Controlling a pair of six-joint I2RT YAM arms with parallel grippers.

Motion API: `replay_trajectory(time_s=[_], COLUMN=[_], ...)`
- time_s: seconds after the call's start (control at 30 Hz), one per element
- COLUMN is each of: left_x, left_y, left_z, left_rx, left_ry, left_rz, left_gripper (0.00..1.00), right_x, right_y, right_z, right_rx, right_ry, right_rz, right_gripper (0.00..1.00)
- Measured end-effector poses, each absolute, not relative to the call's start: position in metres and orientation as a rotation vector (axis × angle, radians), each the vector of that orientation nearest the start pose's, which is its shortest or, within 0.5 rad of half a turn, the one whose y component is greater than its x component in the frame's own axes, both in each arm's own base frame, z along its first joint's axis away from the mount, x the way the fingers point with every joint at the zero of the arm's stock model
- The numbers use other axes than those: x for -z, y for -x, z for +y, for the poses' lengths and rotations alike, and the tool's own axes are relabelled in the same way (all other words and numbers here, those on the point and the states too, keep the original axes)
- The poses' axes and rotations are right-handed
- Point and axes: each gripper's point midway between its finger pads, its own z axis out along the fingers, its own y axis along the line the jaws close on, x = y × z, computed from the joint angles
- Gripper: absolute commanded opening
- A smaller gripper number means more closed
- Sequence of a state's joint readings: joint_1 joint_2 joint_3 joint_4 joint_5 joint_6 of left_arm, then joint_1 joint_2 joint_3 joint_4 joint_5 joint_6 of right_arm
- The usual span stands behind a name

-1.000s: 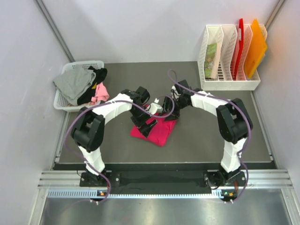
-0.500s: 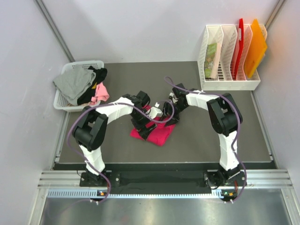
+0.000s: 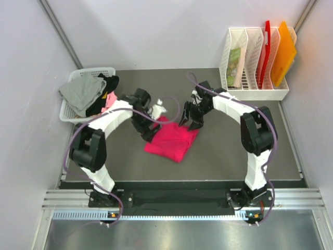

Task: Fold and stack the t-shirts
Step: Smooth out wrinkles on the folded tshirt

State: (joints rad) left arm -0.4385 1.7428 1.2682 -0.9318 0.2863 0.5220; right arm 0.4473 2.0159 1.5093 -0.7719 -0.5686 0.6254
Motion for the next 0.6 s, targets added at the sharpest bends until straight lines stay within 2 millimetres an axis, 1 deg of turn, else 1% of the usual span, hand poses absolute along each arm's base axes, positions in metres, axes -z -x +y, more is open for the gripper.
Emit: replay_trajectory(time_s=[0.07, 0.1, 0.13, 0.17, 0.2, 0.23, 0.3, 0.37, 0.4, 0.47, 0.53, 0.6], left_x=[-0.093, -0.11, -0.123, -0.141, -0.155, -0.165, -0.181, -0.186, -0.185, -0.182, -0.176, -0.172], left_y=[-0.294, -0.305, -0.312, -0.32, -0.325, -0.327, -0.325, -0.319, -0.314, -0.305, -0.296, -0.29], left_z=[-0.15, -0.143, -0.138, -0.13, -0.122, -0.115, -0.1, -0.093, -0.091, -0.091, -0.09, -0.088], left_rx=[0.396, 0.387, 0.383, 0.38, 0.371, 0.365, 0.354, 0.354, 0.361, 0.381, 0.402, 0.42], left_ry=[-1.302, -1.25, -1.212, -1.159, -1.116, -1.084, -1.019, -0.998, -0.994, -0.997, -0.999, -0.996], left_rz=[2.56, 2.533, 2.509, 2.477, 2.45, 2.434, 2.419, 2.421, 2.429, 2.446, 2.473, 2.498], left_gripper=[0.99, 0.99, 0.99, 0.99, 0.99, 0.99, 0.99, 0.99, 0.99, 0.99, 0.99, 0.99], right_x=[-0.098, -0.109, -0.118, -0.127, -0.135, -0.141, -0.145, -0.139, -0.134, -0.124, -0.113, -0.101], right_y=[-0.314, -0.311, -0.308, -0.302, -0.293, -0.283, -0.257, -0.235, -0.222, -0.205, -0.193, -0.19], right_z=[0.283, 0.287, 0.291, 0.297, 0.305, 0.313, 0.333, 0.35, 0.36, 0.37, 0.381, 0.385], right_rx=[-1.015, -1.032, -1.048, -1.071, -1.097, -1.126, -1.186, -1.225, -1.241, -1.254, -1.265, -1.265], right_ry=[-0.118, -0.104, -0.088, -0.067, -0.042, -0.019, 0.038, 0.077, 0.098, 0.119, 0.139, 0.132], right_rz=[2.973, 2.947, 2.925, 2.899, 2.879, 2.868, 2.87, 2.896, 2.916, 2.959, 2.993, 3.012], right_gripper=[0.58, 0.58, 0.57, 0.57, 0.57, 0.57, 0.57, 0.57, 0.57, 0.56, 0.56, 0.56])
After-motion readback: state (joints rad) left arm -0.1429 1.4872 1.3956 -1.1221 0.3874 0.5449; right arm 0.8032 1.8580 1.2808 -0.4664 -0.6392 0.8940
